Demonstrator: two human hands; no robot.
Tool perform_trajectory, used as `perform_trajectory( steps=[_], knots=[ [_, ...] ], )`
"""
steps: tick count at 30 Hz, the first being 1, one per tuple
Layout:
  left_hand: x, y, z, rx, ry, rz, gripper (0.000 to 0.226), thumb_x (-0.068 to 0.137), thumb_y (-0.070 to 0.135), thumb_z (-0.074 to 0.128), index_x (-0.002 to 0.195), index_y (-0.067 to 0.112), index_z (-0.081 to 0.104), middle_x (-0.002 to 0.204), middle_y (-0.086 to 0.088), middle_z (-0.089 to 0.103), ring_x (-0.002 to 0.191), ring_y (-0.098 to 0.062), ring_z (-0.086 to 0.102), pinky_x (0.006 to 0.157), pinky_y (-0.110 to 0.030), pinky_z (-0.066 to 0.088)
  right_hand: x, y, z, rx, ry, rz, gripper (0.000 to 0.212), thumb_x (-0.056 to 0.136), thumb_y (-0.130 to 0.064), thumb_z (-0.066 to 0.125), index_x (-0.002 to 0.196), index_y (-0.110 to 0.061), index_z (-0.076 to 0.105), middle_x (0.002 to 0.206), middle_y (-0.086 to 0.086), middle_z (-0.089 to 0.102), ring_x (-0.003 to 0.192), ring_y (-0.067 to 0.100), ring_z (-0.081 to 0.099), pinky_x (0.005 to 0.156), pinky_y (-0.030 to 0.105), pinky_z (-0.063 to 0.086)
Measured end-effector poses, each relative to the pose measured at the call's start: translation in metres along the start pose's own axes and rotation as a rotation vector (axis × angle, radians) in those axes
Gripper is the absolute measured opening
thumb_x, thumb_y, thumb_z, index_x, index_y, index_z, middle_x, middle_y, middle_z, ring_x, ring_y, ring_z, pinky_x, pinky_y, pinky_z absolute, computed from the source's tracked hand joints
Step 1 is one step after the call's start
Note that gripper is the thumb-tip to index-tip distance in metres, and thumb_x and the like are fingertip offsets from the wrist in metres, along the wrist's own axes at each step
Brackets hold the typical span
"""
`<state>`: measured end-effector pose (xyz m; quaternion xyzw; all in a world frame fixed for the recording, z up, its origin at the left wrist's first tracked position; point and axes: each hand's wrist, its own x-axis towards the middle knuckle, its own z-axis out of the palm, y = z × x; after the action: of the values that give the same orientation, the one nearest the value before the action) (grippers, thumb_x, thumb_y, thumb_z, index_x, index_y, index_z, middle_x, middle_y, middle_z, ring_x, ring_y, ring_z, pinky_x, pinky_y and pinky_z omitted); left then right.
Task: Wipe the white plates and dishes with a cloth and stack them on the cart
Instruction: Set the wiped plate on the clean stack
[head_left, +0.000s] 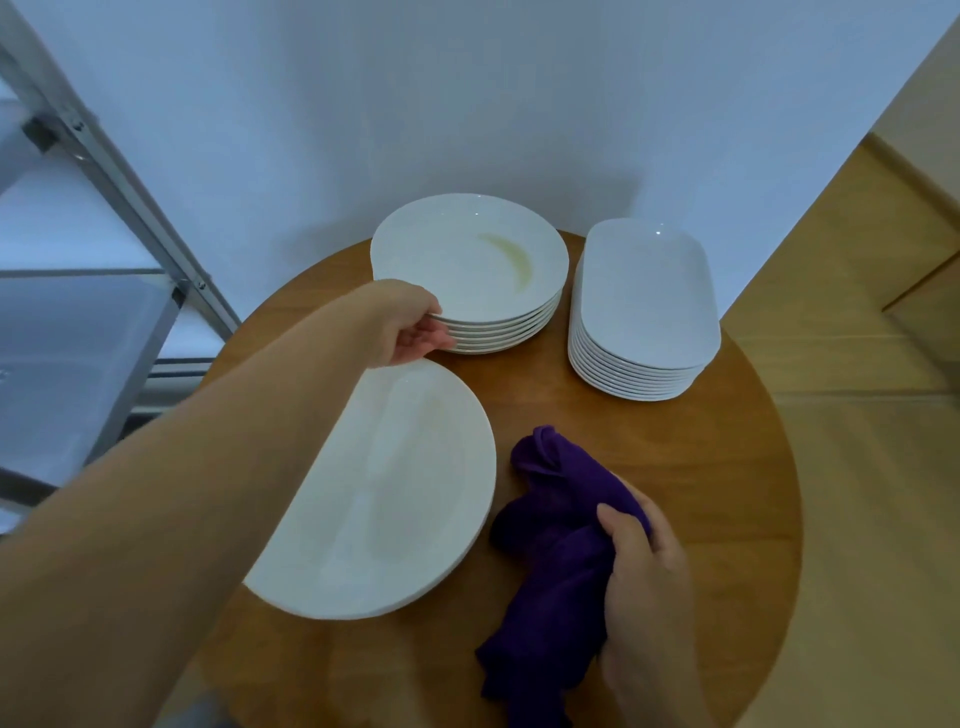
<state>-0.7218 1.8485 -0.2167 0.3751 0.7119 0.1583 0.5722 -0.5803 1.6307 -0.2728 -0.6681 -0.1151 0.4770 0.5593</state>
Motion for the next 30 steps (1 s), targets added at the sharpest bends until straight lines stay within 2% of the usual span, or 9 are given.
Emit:
perform_trajectory(
  steps=[4,7,10,13,16,23,26,28,30],
  knots=[
    [-0.001,0.007,-0.004,0.082,0.022,0.006,0.02,0.096,0.018,0.046,0.082,0.005,0.053,0.043,-0.004,0.063,0.027,-0.001,0.048,0.033,-0.009,0.04,0.0,0.0,-0.004,0.006,0.009,0.01,0.026,0.088,-0.015,0.057,0.084,-0.041,0.061,0.088,-0.014,0.067,0.085,0.013,0.064,0.063,0.029,0.05],
    [-0.003,0.015,-0.011,0.035,0.041,0.056,0.018,0.094,0.012,0.045,0.08,0.003,0.052,0.04,-0.004,0.06,0.024,0.0,0.044,0.028,-0.009,0.034,0.001,-0.001,-0.006,0.011,-0.005,0.012,0.026,0.088,-0.016,0.058,0.084,-0.041,0.063,0.09,-0.012,0.068,0.088,0.014,0.065,0.07,0.032,0.052],
    [-0.005,0.02,-0.013,0.026,0.044,0.104,0.018,0.094,0.011,0.038,0.09,0.001,0.051,0.046,-0.008,0.063,0.027,-0.004,0.051,0.03,-0.011,0.039,0.002,-0.002,-0.002,0.006,-0.014,-0.007,0.024,0.089,-0.017,0.057,0.089,-0.04,0.064,0.093,-0.011,0.069,0.089,0.015,0.064,0.068,0.032,0.052],
    [-0.007,0.011,-0.01,-0.145,0.061,0.188,0.014,0.094,0.01,0.039,0.101,0.002,0.048,0.067,-0.012,0.063,0.035,-0.008,0.059,0.034,-0.017,0.045,0.002,-0.006,0.005,-0.019,-0.024,-0.008,0.023,0.091,-0.018,0.055,0.101,-0.039,0.059,0.11,-0.006,0.064,0.099,0.018,0.06,0.082,0.04,0.053],
    [-0.007,-0.003,-0.005,-0.306,0.084,0.243,0.014,0.092,0.009,0.044,0.103,0.002,0.05,0.073,-0.01,0.062,0.036,-0.008,0.06,0.035,-0.018,0.046,0.002,-0.009,0.009,-0.011,-0.042,-0.023,0.024,0.091,-0.019,0.055,0.097,-0.041,0.058,0.113,-0.005,0.063,0.102,0.019,0.059,0.087,0.042,0.052],
    [-0.047,-0.023,0.001,-0.346,0.031,0.283,0.016,0.089,0.013,0.051,0.084,0.0,0.06,0.053,-0.007,0.067,0.044,-0.012,0.064,0.04,-0.018,0.048,0.0,-0.025,0.009,0.118,-0.044,-0.011,0.027,0.092,-0.021,0.055,0.105,-0.044,0.061,0.111,-0.004,0.066,0.094,0.018,0.065,0.062,0.029,0.052],
    [-0.082,-0.042,0.003,-0.303,0.018,0.327,0.023,0.088,0.015,0.052,0.075,0.0,0.063,0.054,-0.008,0.068,0.046,-0.013,0.064,0.039,-0.018,0.046,-0.008,-0.038,0.01,0.227,-0.077,0.075,0.023,0.094,-0.035,0.051,0.114,-0.034,0.062,0.103,-0.001,0.071,0.09,0.02,0.068,0.063,0.033,0.053],
    [-0.109,-0.058,0.007,-0.279,0.003,0.325,0.028,0.089,0.015,0.051,0.069,-0.001,0.062,0.052,-0.008,0.067,0.041,-0.013,0.061,0.037,-0.016,0.043,-0.018,-0.044,0.006,0.298,-0.159,0.103,0.039,0.088,-0.053,0.049,0.113,-0.027,0.063,0.1,0.003,0.073,0.089,0.024,0.07,0.066,0.038,0.055],
    [-0.137,-0.077,0.011,-0.28,-0.021,0.278,0.033,0.09,0.015,0.05,0.063,-0.001,0.061,0.047,-0.007,0.064,0.035,-0.012,0.056,0.034,-0.015,0.041,-0.031,-0.047,0.001,0.33,-0.291,0.069,0.065,0.069,-0.068,0.057,0.116,-0.023,0.062,0.104,0.01,0.071,0.088,0.037,0.069,0.065,0.049,0.057]
  ],
)
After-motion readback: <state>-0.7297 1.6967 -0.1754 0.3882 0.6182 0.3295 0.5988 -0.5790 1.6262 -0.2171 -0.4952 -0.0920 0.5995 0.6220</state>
